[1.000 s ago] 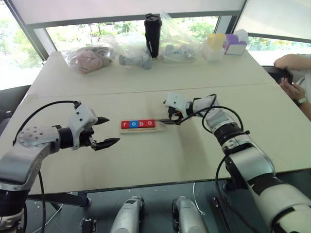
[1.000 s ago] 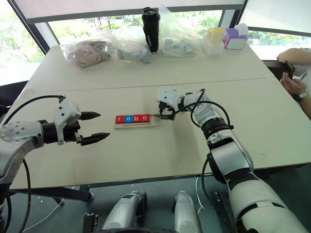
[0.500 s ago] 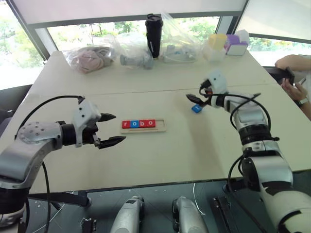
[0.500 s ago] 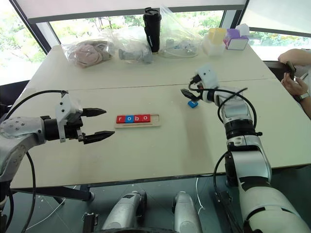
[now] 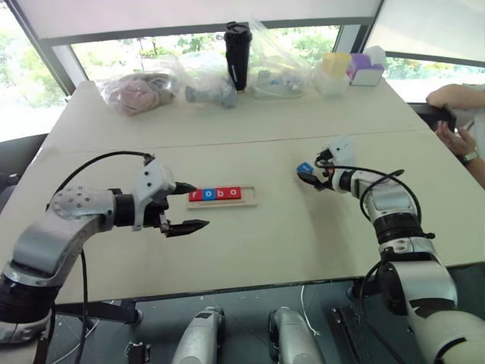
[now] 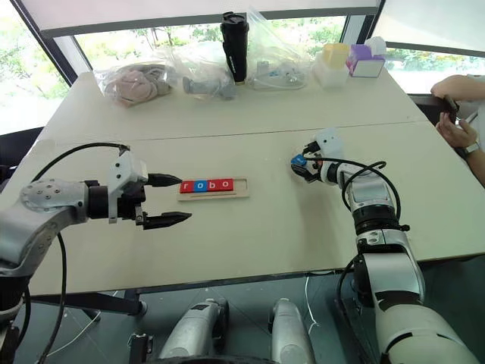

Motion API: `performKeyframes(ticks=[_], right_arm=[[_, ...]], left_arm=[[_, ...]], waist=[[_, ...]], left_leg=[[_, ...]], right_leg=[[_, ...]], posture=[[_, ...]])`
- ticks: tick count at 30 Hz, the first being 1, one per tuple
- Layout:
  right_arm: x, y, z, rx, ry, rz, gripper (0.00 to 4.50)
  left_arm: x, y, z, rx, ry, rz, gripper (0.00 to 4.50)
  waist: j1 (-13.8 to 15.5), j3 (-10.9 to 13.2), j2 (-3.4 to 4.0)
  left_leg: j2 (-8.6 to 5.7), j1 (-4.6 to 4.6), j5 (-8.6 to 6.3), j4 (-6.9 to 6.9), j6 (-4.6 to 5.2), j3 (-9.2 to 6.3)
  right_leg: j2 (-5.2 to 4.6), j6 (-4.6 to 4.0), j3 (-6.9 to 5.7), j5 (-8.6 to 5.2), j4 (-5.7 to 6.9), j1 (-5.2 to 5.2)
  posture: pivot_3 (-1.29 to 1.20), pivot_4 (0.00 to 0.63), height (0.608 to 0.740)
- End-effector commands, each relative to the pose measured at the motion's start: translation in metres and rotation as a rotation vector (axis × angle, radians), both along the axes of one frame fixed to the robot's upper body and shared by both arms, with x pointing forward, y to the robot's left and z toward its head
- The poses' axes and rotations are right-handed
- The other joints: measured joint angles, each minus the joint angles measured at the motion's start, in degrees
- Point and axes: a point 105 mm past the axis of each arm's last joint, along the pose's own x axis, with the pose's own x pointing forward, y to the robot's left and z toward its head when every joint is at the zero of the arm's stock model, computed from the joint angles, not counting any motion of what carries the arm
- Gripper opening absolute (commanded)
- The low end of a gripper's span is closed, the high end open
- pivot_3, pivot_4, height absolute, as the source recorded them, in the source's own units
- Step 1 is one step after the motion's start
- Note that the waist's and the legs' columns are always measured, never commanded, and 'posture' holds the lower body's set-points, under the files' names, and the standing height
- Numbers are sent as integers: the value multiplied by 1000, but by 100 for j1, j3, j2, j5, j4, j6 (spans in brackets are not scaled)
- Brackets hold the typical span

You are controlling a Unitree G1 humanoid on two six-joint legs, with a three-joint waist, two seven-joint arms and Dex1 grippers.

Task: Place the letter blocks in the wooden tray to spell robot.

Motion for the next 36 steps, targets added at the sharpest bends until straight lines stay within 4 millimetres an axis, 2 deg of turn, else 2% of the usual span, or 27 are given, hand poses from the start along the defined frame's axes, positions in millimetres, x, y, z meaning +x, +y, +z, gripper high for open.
performKeyframes(ticks=[1,2,5,9,10,13,18,21,24,27,31,36], right_arm=[[5,7,14,-6,-49,27,4441],[6,7,12,-19,-44,18,4441],[8,7,7,-43,-34,-1,3620],[9,6,6,-43,-33,-13,1340],[9,5,6,-44,-31,-17,1162],[8,3,11,-41,-39,-37,1172],[-3,-1,33,0,-86,-138,1172],[-33,7,43,150,-51,-321,1172],[-67,30,35,222,30,-368,1172],[-92,52,29,242,83,-375,1172],[-107,59,22,256,127,-447,1172],[-116,65,11,246,185,-431,1172]], left_arm=[[4,-2,10,1,-62,2,4500],[7,-1,11,-2,-74,12,4500],[15,1,14,-19,-108,41,4500],[16,0,14,-22,-115,42,4500],[17,0,14,-23,-116,42,4500],[17,-1,15,-27,-119,42,4500],[17,-4,17,-44,-137,38,4500],[16,-5,18,-55,-138,30,4500],[9,-9,16,-62,-98,-12,4500],[7,-14,14,-61,-89,-42,4500],[9,-19,9,-54,-83,-63,4500],[12,-21,8,-58,-80,-71,4500]], waist=[[0,0,-1],[-1,0,-1],[-1,-1,-2],[1,-1,-2],[5,-1,-2],[11,-1,-2],[33,-1,-2],[37,-1,-2],[8,-3,1],[26,-3,2],[45,-3,3],[34,-4,3]], left_leg=[[0,0,0,1,0,0],[0,0,0,1,0,-1],[0,1,0,1,0,-1],[0,2,0,1,0,-2],[0,2,0,1,0,-2],[-1,2,0,3,0,-3],[-1,2,0,1,0,-6],[-1,-1,0,-5,0,-11],[4,-1,0,-11,0,-15],[6,-1,-1,-9,-1,-17],[2,-1,-1,-5,-1,-16],[0,-1,-1,-7,-2,-15]], right_leg=[[0,0,0,0,0,1],[0,0,0,0,0,1],[0,0,0,0,1,1],[1,1,0,1,1,2],[0,1,0,1,1,3],[0,0,0,0,0,5],[0,1,0,0,0,5],[-2,2,0,-1,1,-2],[3,2,1,-1,10,-11],[6,-17,-2,-11,10,-11],[0,-25,-2,-12,2,-7],[-3,-25,-2,-12,-7,-3]], posture=[[0,150,740],[0,150,740],[0,150,740],[0,150,740],[0,150,740],[0,150,740],[0,150,740],[0,150,740],[0,150,740],[0,150,740],[0,150,740],[0,150,740]])
